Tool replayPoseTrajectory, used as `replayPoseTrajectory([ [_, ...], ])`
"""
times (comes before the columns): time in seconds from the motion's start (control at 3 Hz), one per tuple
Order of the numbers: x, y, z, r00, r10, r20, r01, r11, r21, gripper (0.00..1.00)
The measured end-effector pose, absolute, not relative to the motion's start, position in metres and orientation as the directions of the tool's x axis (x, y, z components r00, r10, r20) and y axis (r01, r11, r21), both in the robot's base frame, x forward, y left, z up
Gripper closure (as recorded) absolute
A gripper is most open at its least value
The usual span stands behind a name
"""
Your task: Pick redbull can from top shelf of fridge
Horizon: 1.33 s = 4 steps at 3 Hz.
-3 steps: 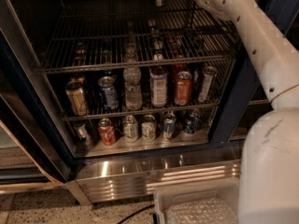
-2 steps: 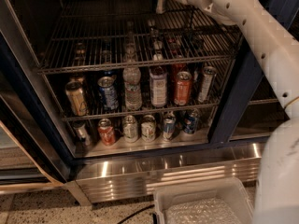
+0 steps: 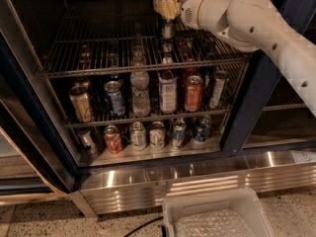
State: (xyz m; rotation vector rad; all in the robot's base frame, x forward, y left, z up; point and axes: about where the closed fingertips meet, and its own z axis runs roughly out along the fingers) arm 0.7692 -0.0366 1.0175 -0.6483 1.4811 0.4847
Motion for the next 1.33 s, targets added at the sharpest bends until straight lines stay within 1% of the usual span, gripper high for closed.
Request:
replayPoseTrajectory([
  [0.33, 0.764, -0.033, 1.019, 0.050, -0.087, -0.995, -0.671, 0.735, -0.098, 1.00],
  [1.33, 0.711, -0.048, 1.061, 0.089, -0.065, -0.994, -0.721, 0.684, -0.110, 1.00],
])
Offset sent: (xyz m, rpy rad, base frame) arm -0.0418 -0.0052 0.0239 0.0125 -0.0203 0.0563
